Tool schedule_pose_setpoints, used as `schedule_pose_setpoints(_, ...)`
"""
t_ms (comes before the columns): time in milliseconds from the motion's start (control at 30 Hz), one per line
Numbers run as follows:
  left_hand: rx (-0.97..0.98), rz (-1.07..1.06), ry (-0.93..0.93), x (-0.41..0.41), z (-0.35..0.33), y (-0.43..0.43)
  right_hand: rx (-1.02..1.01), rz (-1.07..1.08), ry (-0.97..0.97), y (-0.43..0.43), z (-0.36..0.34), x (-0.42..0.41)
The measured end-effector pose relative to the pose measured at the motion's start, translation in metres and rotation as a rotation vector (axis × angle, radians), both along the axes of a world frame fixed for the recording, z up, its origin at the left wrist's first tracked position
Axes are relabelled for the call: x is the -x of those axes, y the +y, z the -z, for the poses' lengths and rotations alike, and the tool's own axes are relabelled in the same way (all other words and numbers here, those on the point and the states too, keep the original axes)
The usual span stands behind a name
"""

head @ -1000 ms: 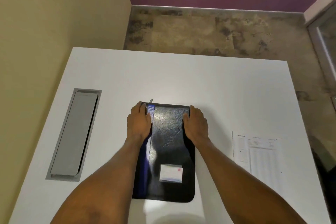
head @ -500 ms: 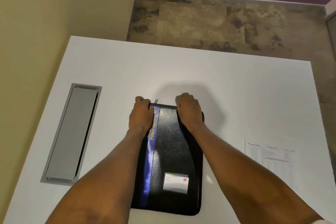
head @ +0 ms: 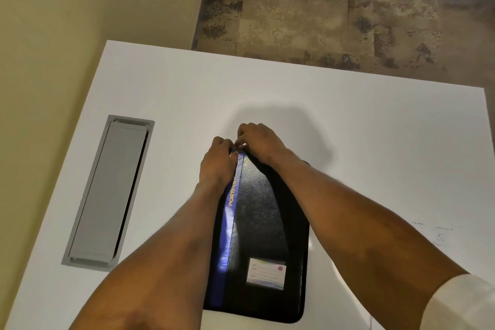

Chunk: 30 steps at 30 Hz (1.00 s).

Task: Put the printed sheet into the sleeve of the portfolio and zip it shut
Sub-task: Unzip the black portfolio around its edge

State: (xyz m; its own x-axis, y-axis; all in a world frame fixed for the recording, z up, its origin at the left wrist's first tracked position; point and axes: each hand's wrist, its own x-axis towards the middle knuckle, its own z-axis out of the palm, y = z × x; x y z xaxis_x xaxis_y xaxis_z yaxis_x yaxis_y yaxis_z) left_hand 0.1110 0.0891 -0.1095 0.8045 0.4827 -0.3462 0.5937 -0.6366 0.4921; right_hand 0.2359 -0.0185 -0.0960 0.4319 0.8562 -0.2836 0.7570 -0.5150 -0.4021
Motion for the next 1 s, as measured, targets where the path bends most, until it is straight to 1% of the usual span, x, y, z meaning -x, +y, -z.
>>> schedule_pose_setpoints(167,0.03,-0.012,-0.017,-0.002,-0.001,0.001,0.002,-0.008,-0.039,-0.005,0.001,0.001)
schedule_pose_setpoints(467,0.012,0.004,-0.043,-0.006,-0.001,0.004,-0.067,-0.143,-0.178,-0.02,0.003,-0.008)
schedule_pose_setpoints(633,0.008,0.021,-0.058,-0.005,0.0,0.004,-0.035,-0.153,-0.178,-0.046,0.005,-0.018)
schedule_pose_setpoints(867,0.003,0.017,-0.064,-0.005,-0.003,0.002,0.031,-0.096,-0.192,-0.096,0.002,-0.025)
schedule_pose_setpoints(1000,-0.02,0.013,-0.054,-0.006,-0.003,0.001,0.054,-0.014,-0.206,-0.13,-0.003,-0.025)
